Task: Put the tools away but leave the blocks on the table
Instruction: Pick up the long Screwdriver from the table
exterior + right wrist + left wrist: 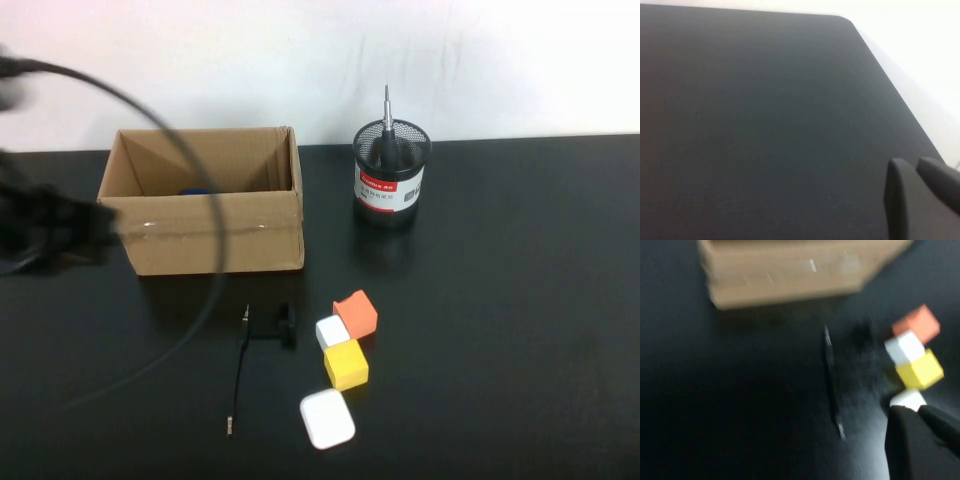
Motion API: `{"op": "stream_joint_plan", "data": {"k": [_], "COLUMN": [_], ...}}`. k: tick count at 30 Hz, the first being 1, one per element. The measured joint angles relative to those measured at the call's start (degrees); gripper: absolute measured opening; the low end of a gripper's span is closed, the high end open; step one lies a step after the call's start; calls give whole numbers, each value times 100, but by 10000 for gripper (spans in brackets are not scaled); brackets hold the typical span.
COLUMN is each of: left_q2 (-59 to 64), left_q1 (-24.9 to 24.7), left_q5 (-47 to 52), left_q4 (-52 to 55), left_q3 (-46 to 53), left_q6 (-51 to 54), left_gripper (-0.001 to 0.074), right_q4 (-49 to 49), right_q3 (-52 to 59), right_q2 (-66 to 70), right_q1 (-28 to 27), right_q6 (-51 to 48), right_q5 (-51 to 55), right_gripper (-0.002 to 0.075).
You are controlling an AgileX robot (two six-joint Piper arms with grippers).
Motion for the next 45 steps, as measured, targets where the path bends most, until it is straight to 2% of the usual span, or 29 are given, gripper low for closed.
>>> {"op": "stream_joint_plan", "data": {"k": [5,8,12,15,25,45], "left_q2": [1394,2074,2897,3416,3963,4613], "left_q1": [-263,-672,-1153,-1268,-1292,-1292], "left_q5": [50,-181,-674,-952,-2077,-2217], "left_q4": [-237,-164,366,842,1042,1222], "left_q3": [-248,-261,-279,-284,-293,-365], "left_q6": [149,36,-721,-1288,-1486,-1504], "left_gripper": [32,114,257,301,319,303], "right_q4": [0,0,0,0,0,-5], "right_q3": [0,0,0,0,0,0], "right_q2": [0,0,0,0,0,0], "right_q1": [0,0,0,0,0,0], "right_q6": [-11,-11,-11,-11,-5,-5], "right_q5": [0,0,0,0,0,0], "right_gripper": [-6,-6,-6,-6,-6,-6]}}
